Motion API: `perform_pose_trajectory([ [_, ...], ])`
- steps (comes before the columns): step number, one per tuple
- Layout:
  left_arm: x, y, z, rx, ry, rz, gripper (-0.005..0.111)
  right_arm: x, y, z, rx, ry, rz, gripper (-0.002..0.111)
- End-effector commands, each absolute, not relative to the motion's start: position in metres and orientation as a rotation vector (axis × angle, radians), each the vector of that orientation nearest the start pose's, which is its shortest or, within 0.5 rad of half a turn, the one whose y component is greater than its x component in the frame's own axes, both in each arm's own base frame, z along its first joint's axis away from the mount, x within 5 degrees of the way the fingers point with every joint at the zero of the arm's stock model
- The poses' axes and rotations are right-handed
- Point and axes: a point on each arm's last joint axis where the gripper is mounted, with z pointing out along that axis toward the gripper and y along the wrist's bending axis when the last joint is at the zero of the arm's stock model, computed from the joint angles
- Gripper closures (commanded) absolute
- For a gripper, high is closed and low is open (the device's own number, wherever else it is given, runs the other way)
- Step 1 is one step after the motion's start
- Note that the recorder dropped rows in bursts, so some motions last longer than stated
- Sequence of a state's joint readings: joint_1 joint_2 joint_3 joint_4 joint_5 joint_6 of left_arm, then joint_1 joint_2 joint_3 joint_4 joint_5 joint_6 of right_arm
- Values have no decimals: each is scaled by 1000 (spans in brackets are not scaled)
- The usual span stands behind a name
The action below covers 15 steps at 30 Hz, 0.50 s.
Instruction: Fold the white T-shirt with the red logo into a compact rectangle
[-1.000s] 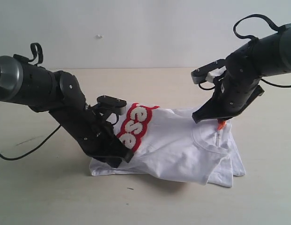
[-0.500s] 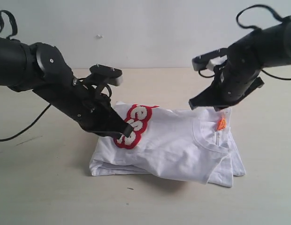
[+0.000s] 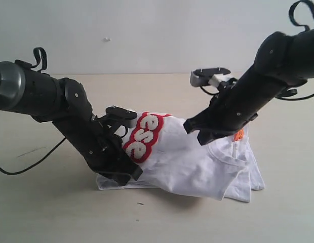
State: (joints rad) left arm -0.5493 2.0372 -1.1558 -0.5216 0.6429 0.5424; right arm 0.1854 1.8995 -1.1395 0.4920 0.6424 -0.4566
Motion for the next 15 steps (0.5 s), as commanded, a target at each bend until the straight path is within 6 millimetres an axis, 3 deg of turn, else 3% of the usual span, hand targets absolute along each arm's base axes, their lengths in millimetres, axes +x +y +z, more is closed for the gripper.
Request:
perform_pose_trajectory([
  [1,300,-212,96,1081,2817,-450,107,358,84,129,-391,2838,283,108],
  [6,305,-213,130,1041,2696,-447,107,367,71,119,-288,2819,71,108],
  [10,304,-211,180,996,2544,-457,107,371,70,115,-281,2792,41,108],
  [12,302,-209,200,972,2481,-461,107,372,70,120,-280,2776,42,108],
  [15,297,-206,230,929,2386,-474,107,375,76,143,-228,2731,127,108],
])
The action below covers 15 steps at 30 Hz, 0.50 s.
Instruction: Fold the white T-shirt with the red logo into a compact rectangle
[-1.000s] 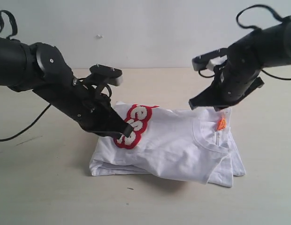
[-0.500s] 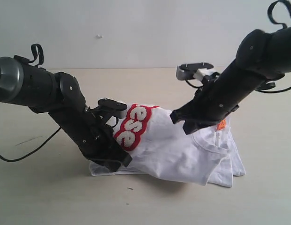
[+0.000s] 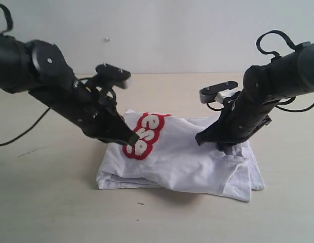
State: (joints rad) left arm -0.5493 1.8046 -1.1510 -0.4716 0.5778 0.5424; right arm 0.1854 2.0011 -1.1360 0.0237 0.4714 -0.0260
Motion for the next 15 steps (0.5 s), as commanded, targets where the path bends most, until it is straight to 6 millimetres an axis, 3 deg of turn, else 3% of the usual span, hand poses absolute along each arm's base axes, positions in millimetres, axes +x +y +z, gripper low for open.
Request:
perform_pose_trajectory([
  [1,295,-204,241,907,2342,-467,107,374,81,153,-259,2705,161,108],
  [4,286,-190,272,757,2207,-456,107,367,103,177,-342,2627,307,108],
  [5,276,-179,288,662,2123,-452,107,359,122,180,-435,2609,379,108],
  [6,271,-174,293,640,2091,-446,107,356,129,178,-476,2620,394,108],
  [9,250,-158,307,562,2002,-452,107,345,149,162,-616,2690,383,108],
  [10,239,-151,315,513,1959,-469,107,344,156,151,-650,2702,301,108],
  [15,198,-126,340,428,1861,-539,107,358,139,100,-610,2759,-64,108],
])
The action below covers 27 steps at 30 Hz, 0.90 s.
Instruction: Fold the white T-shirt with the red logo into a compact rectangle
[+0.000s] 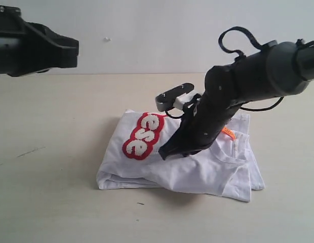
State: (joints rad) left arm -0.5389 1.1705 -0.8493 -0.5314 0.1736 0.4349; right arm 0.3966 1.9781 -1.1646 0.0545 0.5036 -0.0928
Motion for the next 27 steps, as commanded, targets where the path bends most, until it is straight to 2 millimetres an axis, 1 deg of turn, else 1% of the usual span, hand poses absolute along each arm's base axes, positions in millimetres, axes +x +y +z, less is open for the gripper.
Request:
perform_pose_trajectory([
  [1,193,-123,342,417,1841,-544,107,361,140,93,-617,2772,-71,108],
  [2,186,-118,346,395,1808,-550,107,369,143,85,-618,2779,-74,108],
  [4,176,-111,350,382,1770,-552,107,385,150,80,-611,2761,-71,108],
  [6,170,-108,352,373,1755,-560,107,399,152,79,-592,2766,-82,108],
  [8,165,-105,355,365,1738,-570,107,418,151,81,-554,2788,-105,108],
  [16,164,-104,356,365,1735,-570,107,435,159,102,-500,2732,-63,108],
  [19,164,-104,356,368,1738,-573,107,435,161,104,-450,2737,-15,108],
  [21,163,-104,355,371,1742,-574,107,434,162,107,-472,2745,-2,108],
  [23,163,-104,355,371,1742,-574,107,433,163,117,-459,2736,26,108],
  [24,163,-104,356,373,1740,-572,107,431,164,126,-455,2713,55,108],
  [25,162,-103,357,372,1733,-574,107,428,165,142,-446,2666,93,108],
  [27,159,-102,360,369,1718,-576,107,422,165,169,-418,2578,159,108],
])
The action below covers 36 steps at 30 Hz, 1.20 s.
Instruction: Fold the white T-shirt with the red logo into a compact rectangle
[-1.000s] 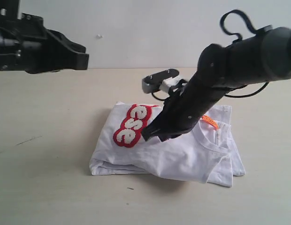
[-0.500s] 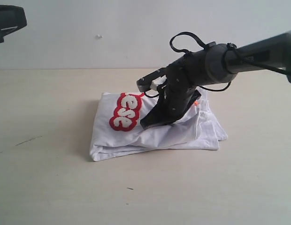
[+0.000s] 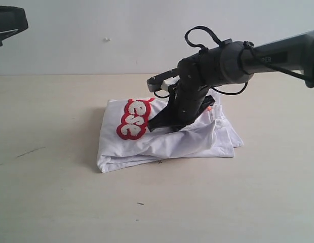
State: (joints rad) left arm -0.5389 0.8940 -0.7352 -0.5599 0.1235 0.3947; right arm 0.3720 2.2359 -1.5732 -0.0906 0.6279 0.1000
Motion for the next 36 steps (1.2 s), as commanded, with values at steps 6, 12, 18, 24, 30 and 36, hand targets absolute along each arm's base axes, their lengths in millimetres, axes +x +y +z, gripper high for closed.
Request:
perform_pose_trajectory([
  [6,140,-89,373,348,1622,-581,107,386,151,238,-365,2362,220,108],
  [12,120,-73,367,298,1538,-577,107,339,133,289,-333,2194,255,108],
  [18,106,-65,370,284,1482,-587,107,298,117,334,-310,2051,282,108],
  [24,103,-65,369,304,1502,-597,107,257,101,364,-294,1943,300,108],
  [30,92,-58,375,292,1444,-602,107,211,83,395,-262,1756,332,108],
  [36,115,-78,344,380,1682,-611,107,181,72,408,-239,1704,365,108],
])
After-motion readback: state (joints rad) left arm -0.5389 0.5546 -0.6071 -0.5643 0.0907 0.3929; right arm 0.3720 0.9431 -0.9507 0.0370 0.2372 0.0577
